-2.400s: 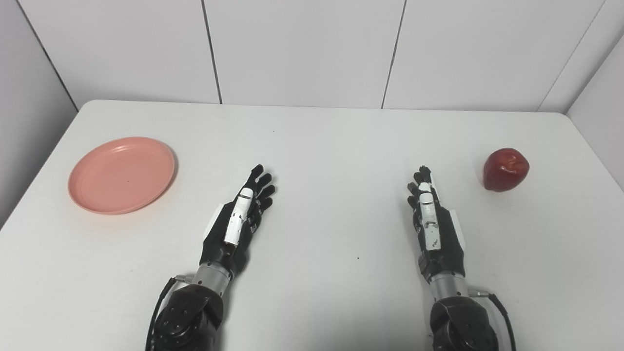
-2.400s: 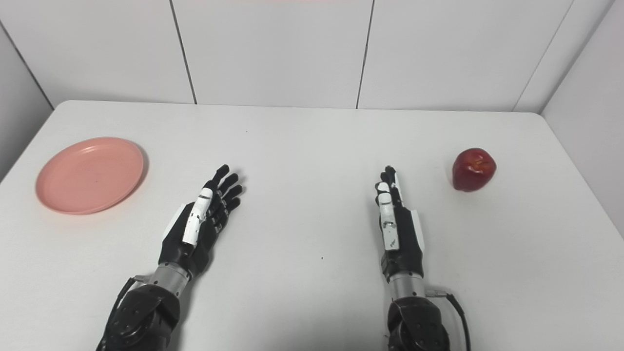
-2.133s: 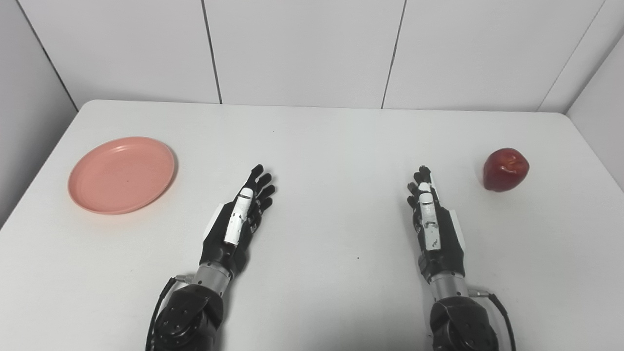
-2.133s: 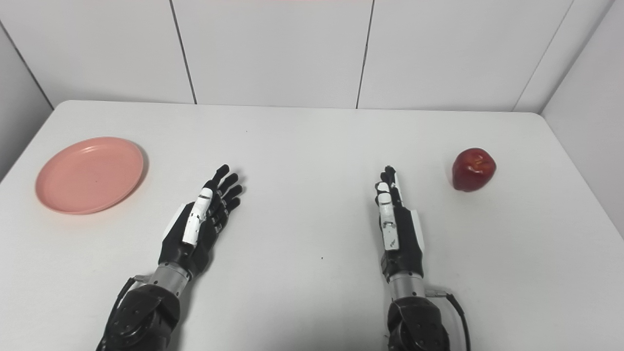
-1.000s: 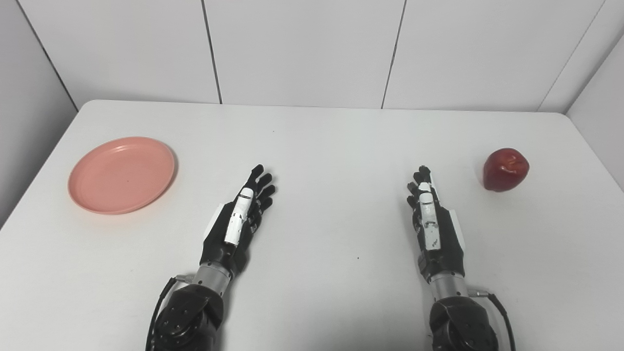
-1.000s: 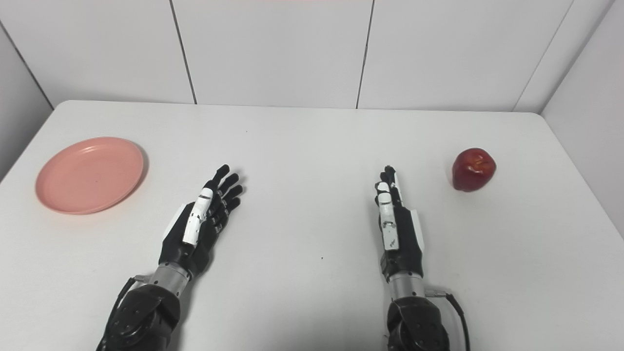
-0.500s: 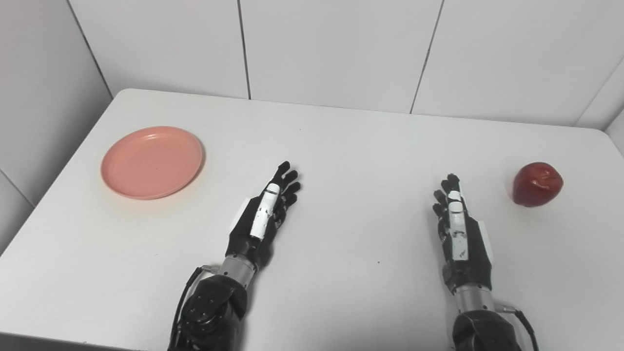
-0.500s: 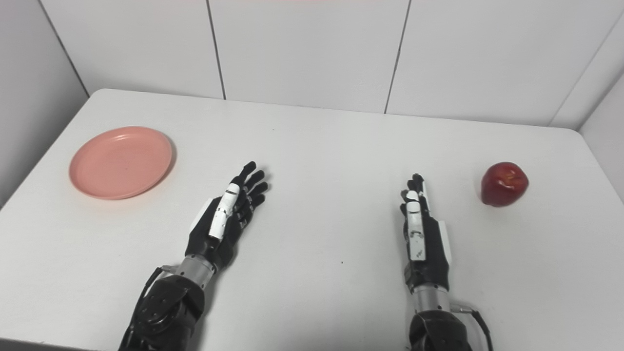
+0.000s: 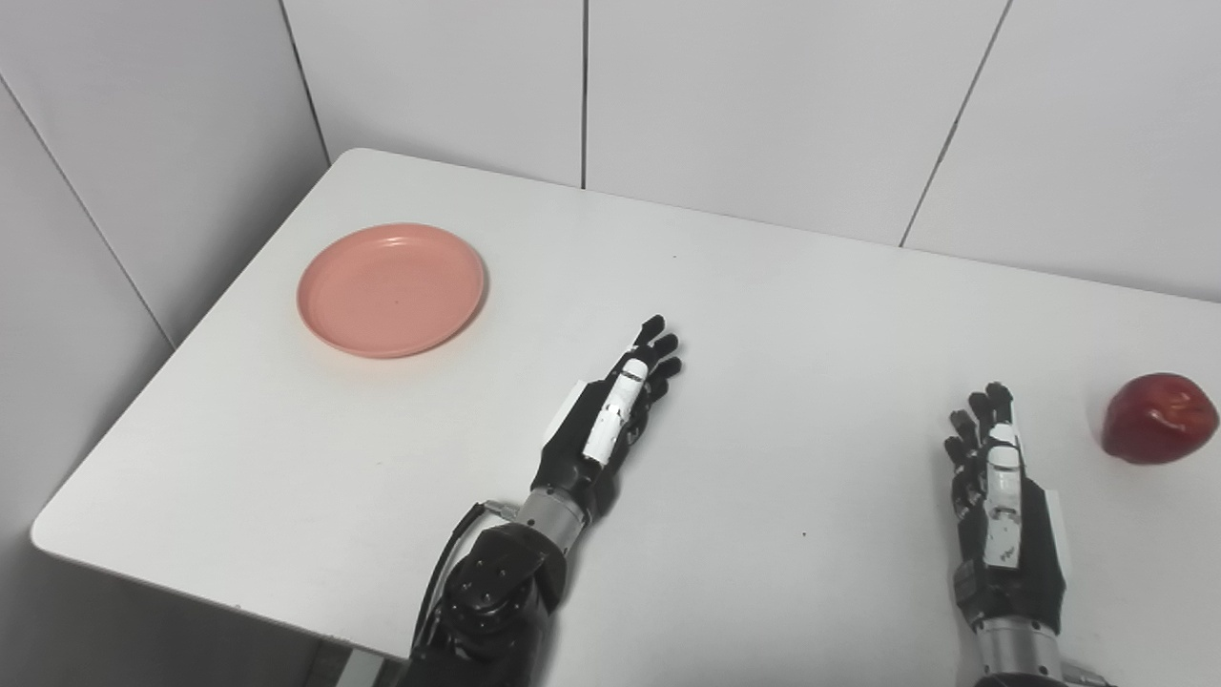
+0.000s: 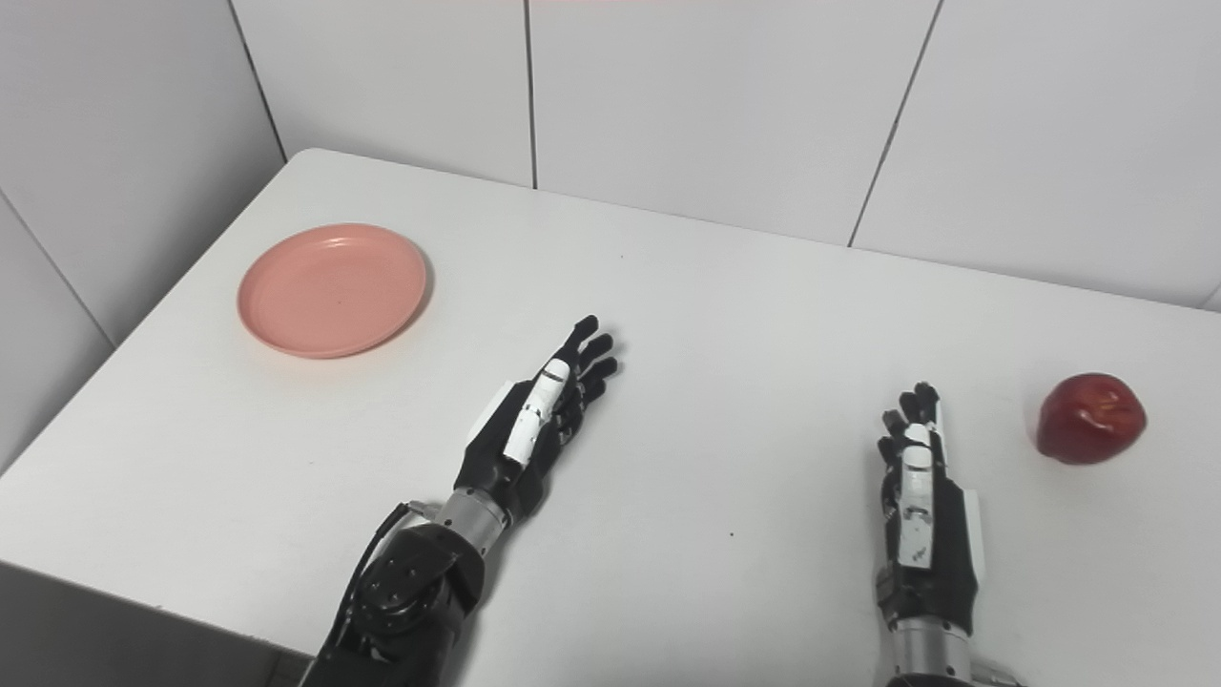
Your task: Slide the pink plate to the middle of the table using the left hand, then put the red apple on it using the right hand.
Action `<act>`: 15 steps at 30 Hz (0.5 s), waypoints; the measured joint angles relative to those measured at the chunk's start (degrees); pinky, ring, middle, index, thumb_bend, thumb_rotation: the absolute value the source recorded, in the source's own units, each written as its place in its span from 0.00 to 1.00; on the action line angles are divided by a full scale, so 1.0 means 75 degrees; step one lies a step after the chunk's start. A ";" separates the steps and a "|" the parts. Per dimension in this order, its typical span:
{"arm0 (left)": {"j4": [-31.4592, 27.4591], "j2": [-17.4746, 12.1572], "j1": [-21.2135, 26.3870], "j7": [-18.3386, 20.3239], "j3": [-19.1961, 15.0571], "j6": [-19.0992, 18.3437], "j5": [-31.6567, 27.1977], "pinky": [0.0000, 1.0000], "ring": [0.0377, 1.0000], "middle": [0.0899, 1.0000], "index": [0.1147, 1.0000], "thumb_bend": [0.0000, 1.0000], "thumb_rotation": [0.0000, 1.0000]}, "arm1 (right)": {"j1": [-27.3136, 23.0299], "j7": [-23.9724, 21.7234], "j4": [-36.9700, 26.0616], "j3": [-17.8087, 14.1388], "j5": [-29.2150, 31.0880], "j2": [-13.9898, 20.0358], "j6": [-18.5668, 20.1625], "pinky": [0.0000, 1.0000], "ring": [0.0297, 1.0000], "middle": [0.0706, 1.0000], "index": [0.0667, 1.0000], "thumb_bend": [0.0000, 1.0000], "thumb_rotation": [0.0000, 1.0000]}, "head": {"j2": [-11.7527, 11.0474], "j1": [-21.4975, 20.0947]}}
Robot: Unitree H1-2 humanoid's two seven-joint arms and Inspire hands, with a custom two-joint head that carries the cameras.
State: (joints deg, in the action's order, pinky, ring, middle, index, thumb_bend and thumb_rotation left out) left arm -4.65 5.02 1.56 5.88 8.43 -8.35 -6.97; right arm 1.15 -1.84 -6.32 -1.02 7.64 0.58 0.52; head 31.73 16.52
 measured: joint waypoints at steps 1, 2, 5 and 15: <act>0.0029 0.0013 0.0004 0.0008 0.0037 0.0034 0.0000 1.00 0.97 0.99 0.98 0.39 1.00 | 0.0000 -0.0001 0.0002 -0.0010 0.0029 0.0001 -0.0001 1.00 0.98 1.00 1.00 0.18 1.00 | -0.0059 0.0094; 0.0046 0.0031 0.0008 0.0014 0.0058 0.0050 0.0000 1.00 0.97 0.99 0.98 0.39 1.00 | 0.0000 -0.0002 0.0006 -0.0014 0.0053 0.0001 -0.0002 1.00 0.98 1.00 1.00 0.18 1.00 | -0.0059 0.0095; 0.0121 0.0071 0.0031 0.0016 0.0100 0.0100 0.0000 1.00 0.97 0.99 0.98 0.40 1.00 | 0.0000 -0.0016 0.0006 -0.0018 0.0076 0.0020 -0.0010 1.00 0.99 1.00 1.00 0.17 1.00 | -0.0141 0.0223; 0.0213 0.0108 0.0058 0.0017 0.0108 0.0211 -0.0001 1.00 0.98 0.99 0.99 0.40 1.00 | 0.0003 -0.0117 0.0002 -0.0014 0.0094 0.0023 -0.0010 1.00 0.99 1.00 1.00 0.12 1.00 | -0.0235 0.0271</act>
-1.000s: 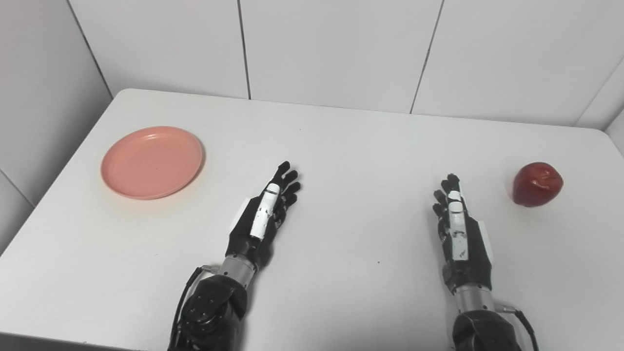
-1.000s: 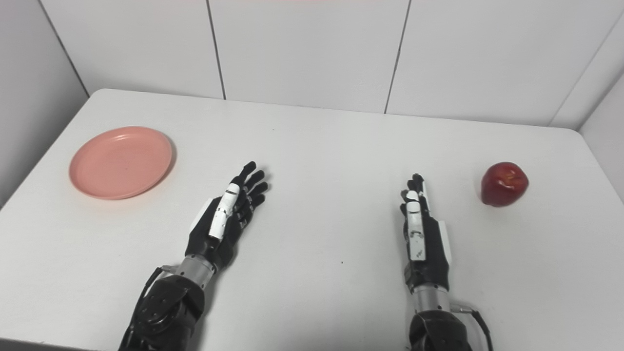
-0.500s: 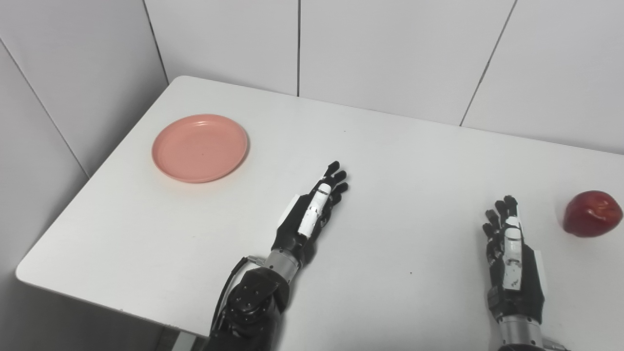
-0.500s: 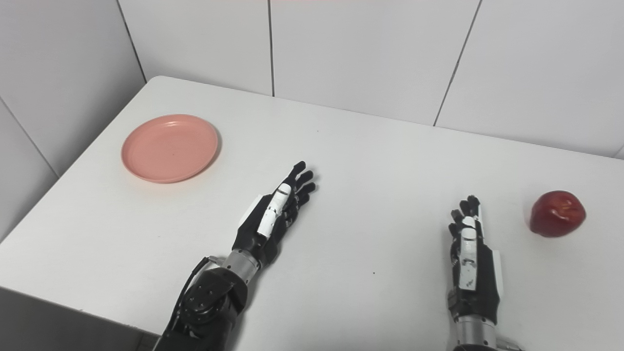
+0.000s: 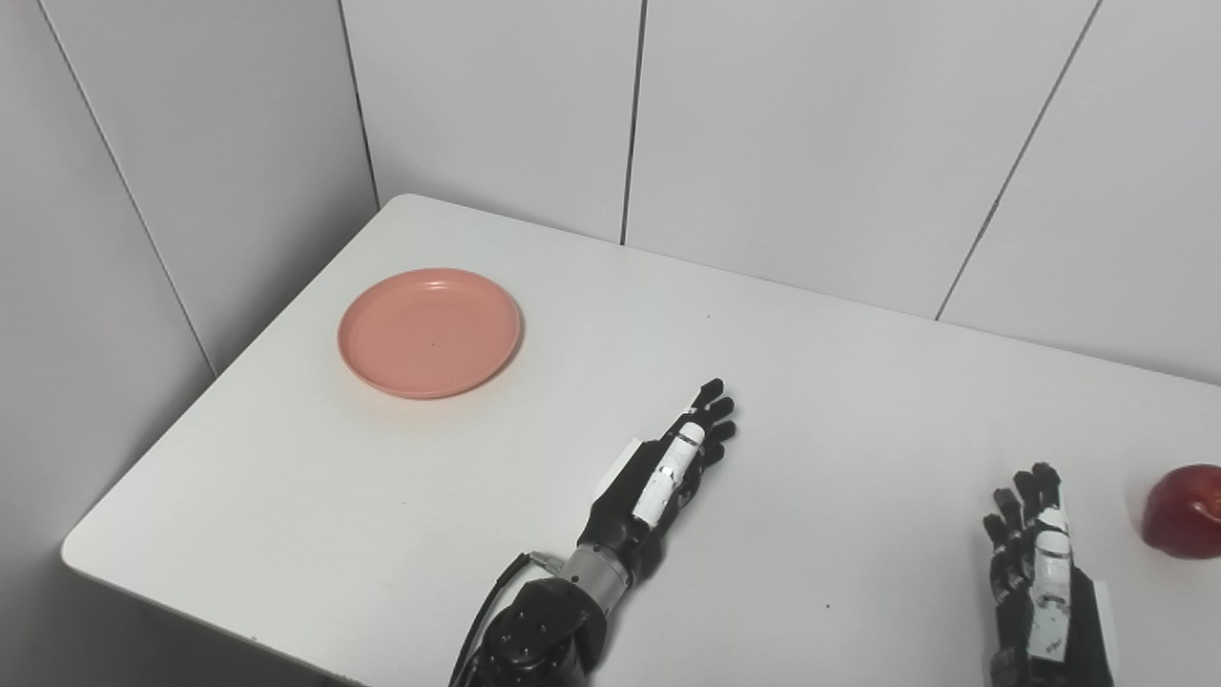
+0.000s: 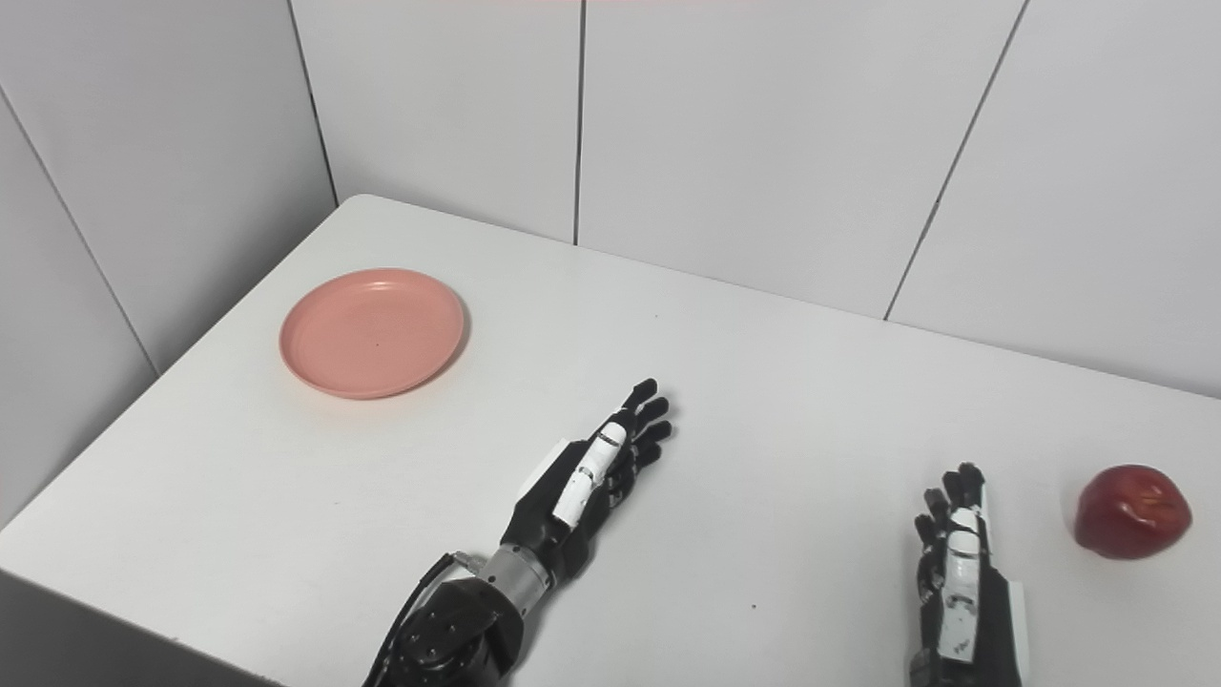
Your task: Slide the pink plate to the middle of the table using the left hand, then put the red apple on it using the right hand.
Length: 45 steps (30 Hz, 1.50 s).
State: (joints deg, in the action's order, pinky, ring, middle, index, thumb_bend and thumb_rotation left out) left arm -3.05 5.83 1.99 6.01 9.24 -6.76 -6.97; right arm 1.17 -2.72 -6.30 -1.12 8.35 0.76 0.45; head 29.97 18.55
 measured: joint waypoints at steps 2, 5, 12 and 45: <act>0.0009 0.0000 0.0000 0.0002 0.0001 0.0024 0.0000 1.00 0.98 0.99 0.99 0.39 1.00 | 0.0002 -0.0002 -0.0007 0.0000 0.0000 -0.0014 0.0000 1.00 0.99 1.00 1.00 0.12 1.00 | 0.0000 0.0000; 0.0015 -0.0001 0.0000 0.0003 0.0005 0.0040 0.0002 1.00 0.97 0.99 0.98 0.39 1.00 | 0.0006 -0.0002 -0.0025 0.0005 -0.0014 -0.0019 0.0000 1.00 0.99 1.00 1.00 0.12 1.00 | 0.0012 0.0012; 0.0013 -0.0003 0.0001 0.0003 0.0005 0.0041 0.0005 1.00 0.97 0.99 0.98 0.39 1.00 | 0.0008 -0.0002 -0.0058 0.0011 -0.0023 -0.0029 0.0001 1.00 1.00 1.00 1.00 0.11 1.00 | -0.0012 0.0082; -0.1477 -0.0693 0.0880 0.0223 -0.0549 -0.1217 -0.0092 0.95 0.92 0.93 0.92 0.42 1.00 | 0.0020 0.0003 -0.0055 0.0063 -0.0044 -0.0118 0.0001 1.00 1.00 1.00 1.00 0.09 1.00 | -0.0211 0.0351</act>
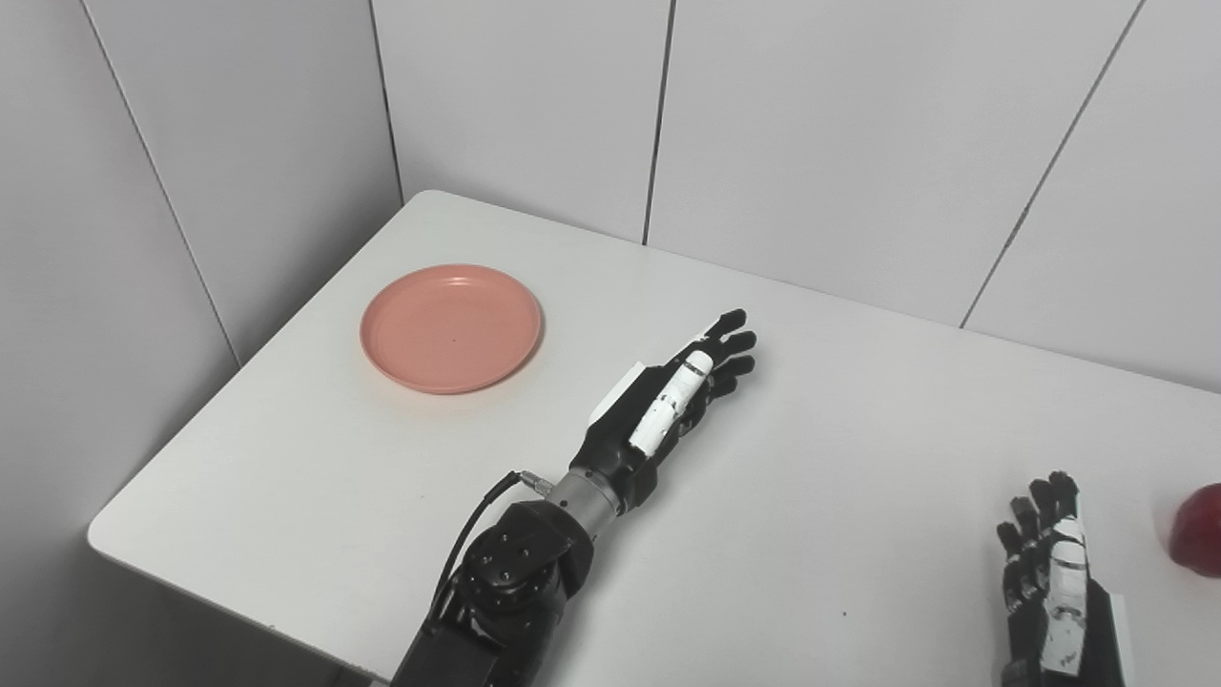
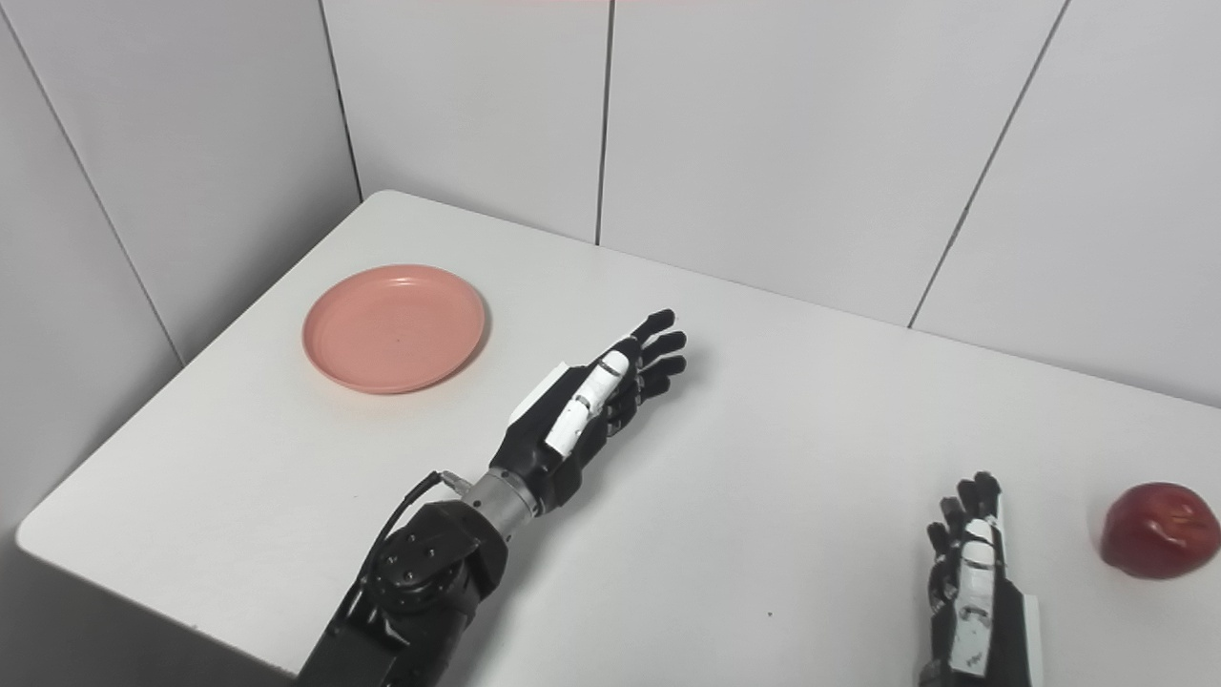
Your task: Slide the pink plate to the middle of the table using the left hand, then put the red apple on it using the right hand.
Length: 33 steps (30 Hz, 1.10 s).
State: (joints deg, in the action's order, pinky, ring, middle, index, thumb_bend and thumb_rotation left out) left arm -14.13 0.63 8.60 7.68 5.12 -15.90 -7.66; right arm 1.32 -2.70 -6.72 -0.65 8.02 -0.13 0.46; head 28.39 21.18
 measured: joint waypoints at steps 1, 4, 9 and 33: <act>-0.0079 -0.0029 0.0050 -0.0004 -0.0024 -0.0035 0.0011 0.95 0.93 0.93 0.92 0.41 1.00 | 0.0000 0.0000 0.0000 0.0000 -0.0003 0.0000 0.0000 1.00 1.00 1.00 1.00 0.09 1.00 | -0.0012 0.0012; -0.0250 -0.0199 0.0246 -0.0006 -0.0122 -0.0115 0.0019 0.94 0.92 0.93 0.92 0.40 1.00 | -0.0001 0.0001 0.0000 0.0002 -0.0023 -0.0001 0.0000 1.00 1.00 1.00 1.00 0.09 1.00 | -0.0023 0.0023; -0.0412 -0.0344 0.0531 -0.0045 -0.0511 -0.0322 -0.0032 0.93 0.92 0.93 0.92 0.40 1.00 | -0.0001 0.0002 0.0000 0.0000 -0.0025 -0.0002 0.0000 1.00 1.00 1.00 1.00 0.08 1.00 | -0.0035 0.0023; 0.0214 -0.1467 0.1833 -0.0308 -0.2261 -0.0673 -0.0659 0.90 0.91 0.92 0.90 0.36 1.00 | -0.0002 0.0001 0.0007 -0.0005 0.0005 -0.0023 0.0001 1.00 1.00 1.00 1.00 0.06 1.00 | -0.0141 0.0187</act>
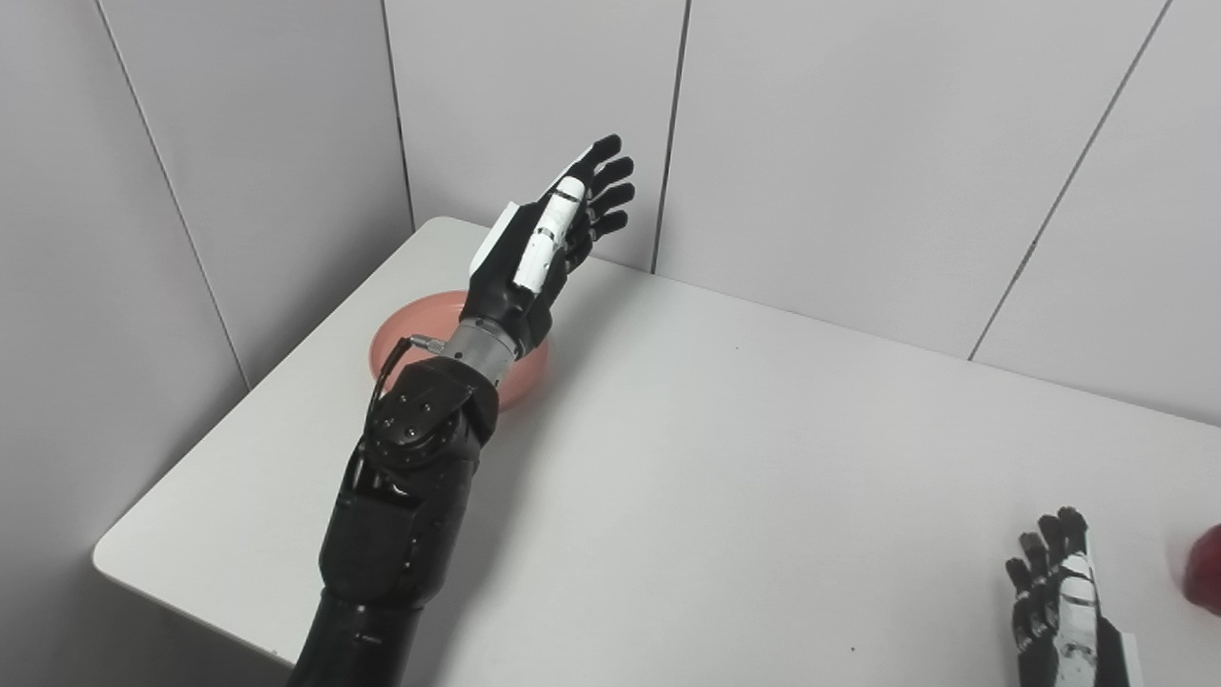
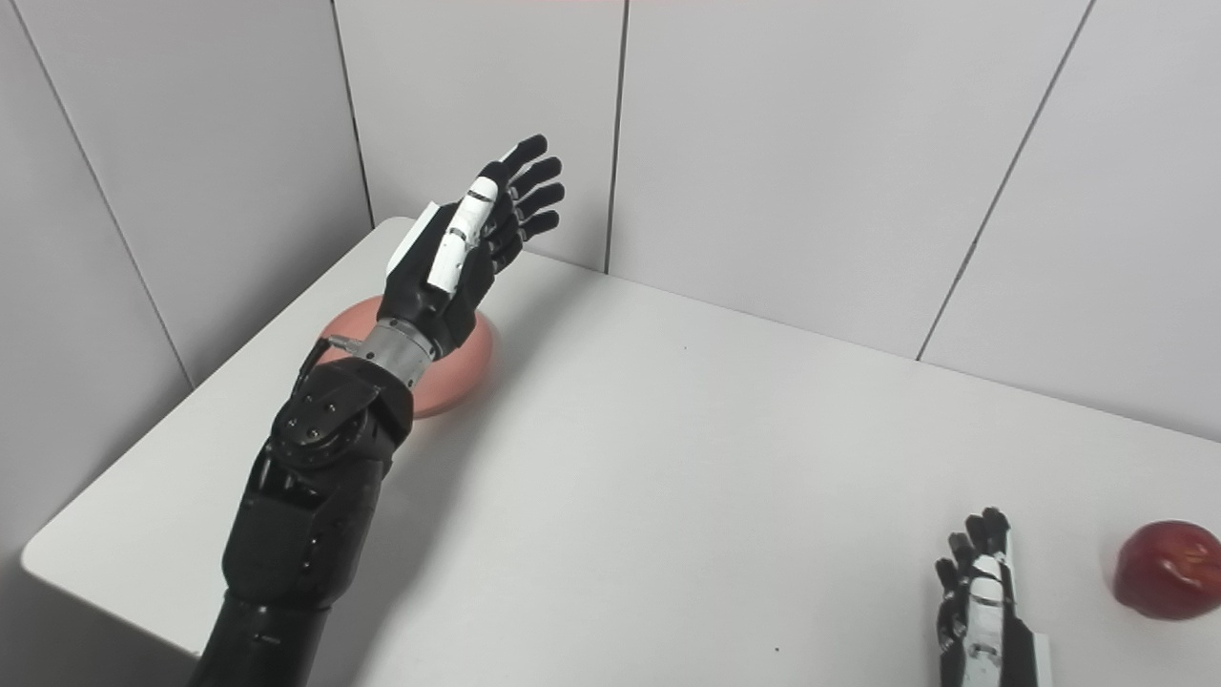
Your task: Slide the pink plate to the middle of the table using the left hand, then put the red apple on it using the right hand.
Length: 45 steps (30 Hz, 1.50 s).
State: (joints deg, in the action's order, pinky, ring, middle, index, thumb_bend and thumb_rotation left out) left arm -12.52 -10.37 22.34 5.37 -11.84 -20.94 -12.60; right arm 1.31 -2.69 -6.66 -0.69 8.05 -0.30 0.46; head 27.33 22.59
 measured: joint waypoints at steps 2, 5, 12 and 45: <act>0.0210 -0.0107 0.0037 0.0003 -0.0159 0.0018 -0.0125 0.90 0.91 0.92 0.90 0.37 1.00 | 0.0000 0.0000 0.0000 -0.0001 0.0000 0.0000 0.0000 1.00 1.00 1.00 1.00 0.06 1.00 | -0.0012 0.0012; 0.0514 -0.0281 0.0160 0.0002 -0.0364 0.0041 -0.0274 0.90 0.91 0.91 0.89 0.37 1.00 | -0.0001 0.0000 -0.0003 0.0001 0.0002 0.0000 0.0004 1.00 1.00 1.00 1.00 0.06 1.00 | -0.0023 0.0023; 0.1065 -0.0711 0.0475 -0.0099 -0.0700 0.0217 -0.0266 0.87 0.88 0.88 0.85 0.36 1.00 | -0.0001 -0.0001 -0.0017 0.0011 -0.0008 0.0005 0.0005 1.00 1.00 1.00 1.00 0.05 1.00 | -0.0035 0.0058; 0.3515 -0.1999 0.0919 -0.0138 -0.1689 0.0560 -0.0903 0.85 0.85 0.83 0.80 0.32 1.00 | -0.0002 0.0001 -0.0287 0.0001 0.0034 0.0033 0.0113 1.00 1.00 1.00 1.00 0.02 1.00 | -0.0023 0.0269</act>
State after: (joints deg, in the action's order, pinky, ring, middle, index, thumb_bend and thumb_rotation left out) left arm 13.84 -25.37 29.24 4.34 -24.51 -16.74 -19.38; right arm 1.29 -2.69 -8.82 -0.68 8.30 -0.05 1.31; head 27.16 24.61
